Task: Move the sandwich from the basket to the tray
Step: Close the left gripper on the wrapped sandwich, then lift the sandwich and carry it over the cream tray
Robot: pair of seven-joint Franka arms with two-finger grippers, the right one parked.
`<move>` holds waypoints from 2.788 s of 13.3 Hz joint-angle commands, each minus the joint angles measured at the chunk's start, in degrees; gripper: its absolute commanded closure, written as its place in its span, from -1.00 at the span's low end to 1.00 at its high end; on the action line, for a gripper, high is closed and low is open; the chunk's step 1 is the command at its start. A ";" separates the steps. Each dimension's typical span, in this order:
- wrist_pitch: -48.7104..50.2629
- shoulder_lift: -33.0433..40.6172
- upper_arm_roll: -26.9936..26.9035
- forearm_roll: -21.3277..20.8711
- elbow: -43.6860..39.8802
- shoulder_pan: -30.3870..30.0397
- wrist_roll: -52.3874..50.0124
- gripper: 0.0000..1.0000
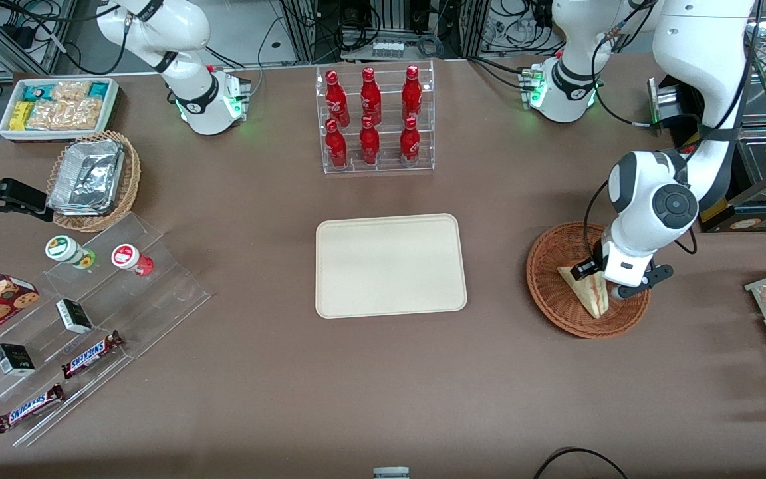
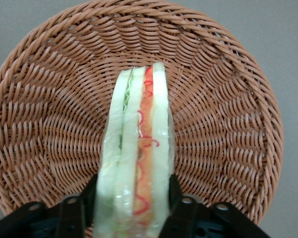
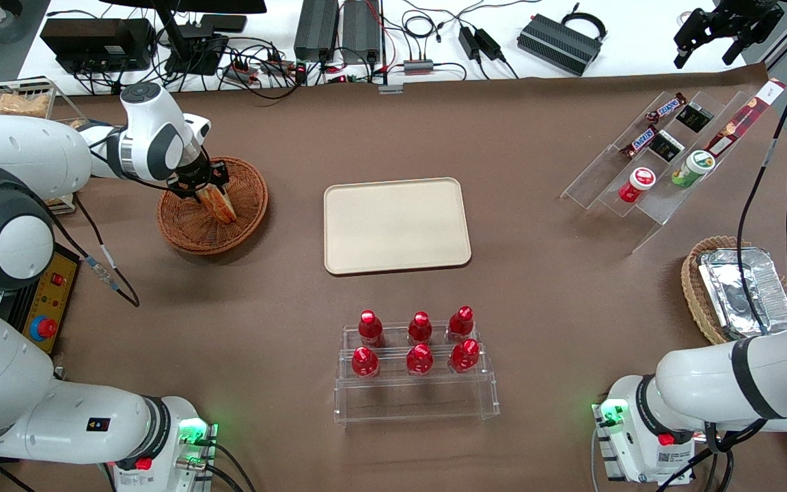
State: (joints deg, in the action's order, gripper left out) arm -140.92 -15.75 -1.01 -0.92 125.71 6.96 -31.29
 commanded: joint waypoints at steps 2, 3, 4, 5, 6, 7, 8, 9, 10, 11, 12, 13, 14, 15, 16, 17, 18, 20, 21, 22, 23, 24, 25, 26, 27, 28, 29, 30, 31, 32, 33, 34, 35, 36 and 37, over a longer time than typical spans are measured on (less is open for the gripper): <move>-0.59 0.11 -0.31 -0.31 -0.11 0.51 -0.79 1.00; -0.15 0.72 -0.39 -0.31 -0.28 0.51 -0.87 1.00; 0.99 1.60 -0.40 -0.31 -0.90 0.51 -0.96 1.00; 4.48 2.65 -0.40 -0.40 -2.47 0.51 -0.87 1.00; 8.60 3.53 -0.48 -0.57 -4.57 0.51 -0.70 1.00; 12.91 4.23 -0.40 -1.36 -7.12 0.51 -0.61 1.00; 17.30 4.76 -0.31 -2.32 -9.75 0.51 -0.52 1.00; 20.74 5.03 -0.22 -2.42 -12.30 0.60 -0.44 1.00; 24.60 5.12 0.48 -2.42 -15.46 0.60 -0.43 1.00; 28.90 5.03 1.70 -2.42 -19.32 0.60 -0.52 1.00; 32.95 4.86 2.06 -2.42 -22.93 0.60 -0.52 1.00; 37.08 4.60 2.85 -2.25 -26.79 0.60 -0.52 1.00; 40.25 4.51 4.42 -2.16 -29.70 0.60 -0.52 1.00; 41.94 4.42 6.27 -1.89 -31.73 0.60 -0.87 1.00; 42.30 4.42 8.72 -1.72 -32.97 0.60 -1.40 1.00; 42.31 4.33 11.53 -1.63 -33.85 0.60 -1.49 1.00; 42.22 4.24 13.30 -1.45 -34.21 0.60 -1.49 1.00; 42.13 3.36 17.34 -1.37 -35.35 0.60 -1.58 1.00; 42.13 2.32 19.01 -1.19 -36.22 0.60 -2.19 1.00; 42.13 0.74 21.03 -0.58 -37.63 0.60 -3.41 1.00; 42.22 -1.45 23.57 -0.83 -39.29 0.60 -5.25 1.00; 42.13 -3.39 25.86 -1.19 -40.18 0.60 -7.70 1.00; 41.70 -4.97 27.80 -1.45 -40.19 0.68 -9.56 1.00; 41.60 -6.55 29.38 -2.67 -40.36 0.69 -10.79 1.00; 41.52 -8.05 30.79 -4.42 -40.80 2.08 -12.72 1.00; 41.52 -9.72 30.72 -5.92 -42.20 4.09 -14.83 1.00; 41.52 -11.91 30.72 -6.63 -43.78 5.42 -16.68 1.00; 41.52 -13.85 30.72 -7.51 -45.36 7.00 -18.43 1.00; 41.43 -15.95 30.72 -9.43 -46.42 8.75 -20.71 1.00; 40.56 -17.37 30.72 -10.76 -46.86 10.08 -22.22 1.00; 38.90 -18.25 30.72 -10.94 -46.87 11.13 -23.01 1.00; 37.83 -19.48 30.63 -11.12 -46.96 12.28 -23.46 1.00; 37.04 -20.88 30.63 -12.25 -47.13 13.33 -24.07 1.00; 35.90 -22.11 30.63 -13.48 -47.22 14.21 -25.47 1.00; 33.28 -23.43 30.63 -13.84 -47.13 14.57 -26.44 1.00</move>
State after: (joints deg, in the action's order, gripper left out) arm -105.69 -36.02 29.67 -12.75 81.23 20.03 -55.17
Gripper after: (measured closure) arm 0.846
